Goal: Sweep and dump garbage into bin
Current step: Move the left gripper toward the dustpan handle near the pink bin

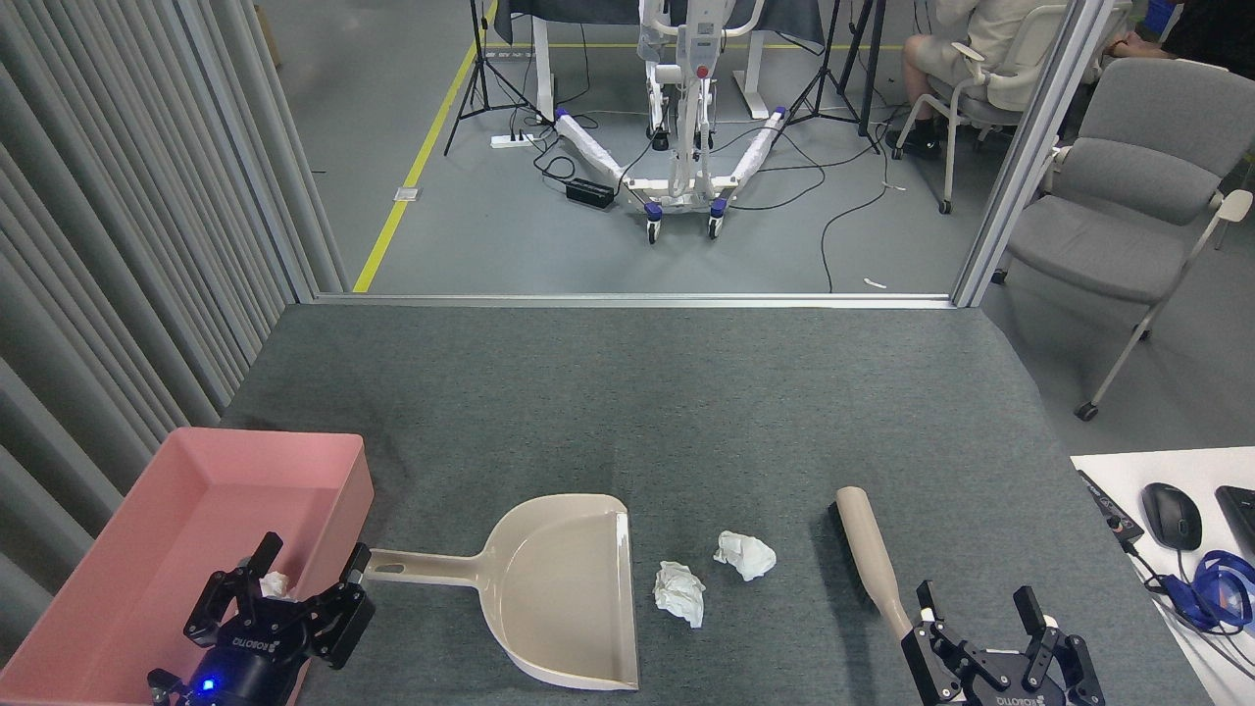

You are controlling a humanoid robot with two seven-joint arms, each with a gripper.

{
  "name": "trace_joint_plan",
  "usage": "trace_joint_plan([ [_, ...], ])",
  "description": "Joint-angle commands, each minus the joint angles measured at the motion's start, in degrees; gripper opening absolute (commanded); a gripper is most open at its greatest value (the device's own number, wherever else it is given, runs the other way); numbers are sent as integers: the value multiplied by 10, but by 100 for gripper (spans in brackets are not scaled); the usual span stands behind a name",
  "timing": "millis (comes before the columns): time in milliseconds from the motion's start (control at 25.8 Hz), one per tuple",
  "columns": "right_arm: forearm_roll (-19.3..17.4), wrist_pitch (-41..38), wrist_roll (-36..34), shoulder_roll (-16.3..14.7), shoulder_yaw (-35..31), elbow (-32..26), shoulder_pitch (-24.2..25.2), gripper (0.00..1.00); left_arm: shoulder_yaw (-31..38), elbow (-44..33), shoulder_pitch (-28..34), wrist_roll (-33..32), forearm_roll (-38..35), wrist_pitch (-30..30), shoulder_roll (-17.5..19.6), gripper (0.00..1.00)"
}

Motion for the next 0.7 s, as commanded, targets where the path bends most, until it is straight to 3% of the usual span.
trace_joint_plan([
  [0,1,1,0,6,3,0,-1,98,-2,1,-9,-3,1,2,-3,99],
  [193,1,0,0,22,16,0,-11,98,-3,-15,-10,1,29,43,0,99],
  [387,1,0,0,19,16,0,-15,98,-6,-17,-11,2,29,42,19,99],
  [658,1,1,0,19,15,0,-15,98,-17,-26,-20,2,29,22,16,99],
])
